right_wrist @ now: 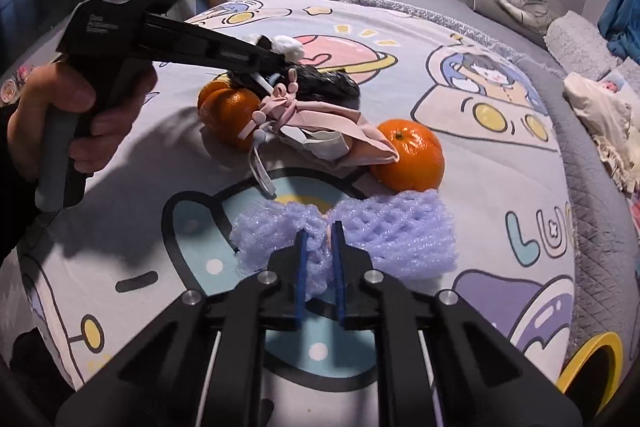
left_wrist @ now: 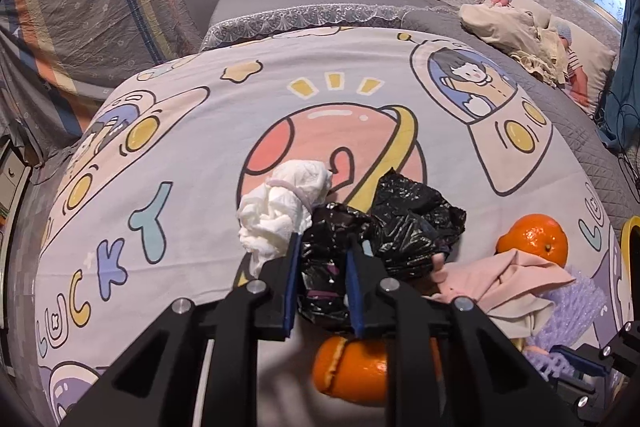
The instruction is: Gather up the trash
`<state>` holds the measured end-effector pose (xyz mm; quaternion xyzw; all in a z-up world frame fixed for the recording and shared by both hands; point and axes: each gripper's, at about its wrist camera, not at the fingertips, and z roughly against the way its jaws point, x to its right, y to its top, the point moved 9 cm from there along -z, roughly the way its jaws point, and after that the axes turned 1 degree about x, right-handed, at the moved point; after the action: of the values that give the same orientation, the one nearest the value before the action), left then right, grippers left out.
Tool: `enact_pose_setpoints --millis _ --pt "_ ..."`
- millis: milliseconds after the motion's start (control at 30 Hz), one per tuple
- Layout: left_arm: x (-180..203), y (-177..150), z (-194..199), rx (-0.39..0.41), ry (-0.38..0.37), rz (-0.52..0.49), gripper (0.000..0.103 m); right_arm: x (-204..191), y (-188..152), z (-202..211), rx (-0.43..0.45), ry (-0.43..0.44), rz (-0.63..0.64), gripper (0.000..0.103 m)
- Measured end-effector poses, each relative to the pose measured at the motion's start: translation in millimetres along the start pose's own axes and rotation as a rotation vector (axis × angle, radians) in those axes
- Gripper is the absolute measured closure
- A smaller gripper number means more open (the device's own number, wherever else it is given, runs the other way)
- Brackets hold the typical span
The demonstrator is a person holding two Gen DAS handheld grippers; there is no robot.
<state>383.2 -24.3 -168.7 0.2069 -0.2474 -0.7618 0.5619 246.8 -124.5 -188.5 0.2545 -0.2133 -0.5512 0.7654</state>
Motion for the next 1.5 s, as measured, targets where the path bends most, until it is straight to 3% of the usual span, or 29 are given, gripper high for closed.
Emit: enact_pose_setpoints --millis 767,1500 --pt "-55.9 -8.2 23.2 0.03 0.056 0.112 0.084 78.3 -6.7 14.3 0.028 -0.152 -0.124 0.098" --pt "-90.9 -14.9 94.4 0.151 0.07 0.18 0.084 112.1 -9.2 64.0 0.126 -0.224 -0.205 0.099"
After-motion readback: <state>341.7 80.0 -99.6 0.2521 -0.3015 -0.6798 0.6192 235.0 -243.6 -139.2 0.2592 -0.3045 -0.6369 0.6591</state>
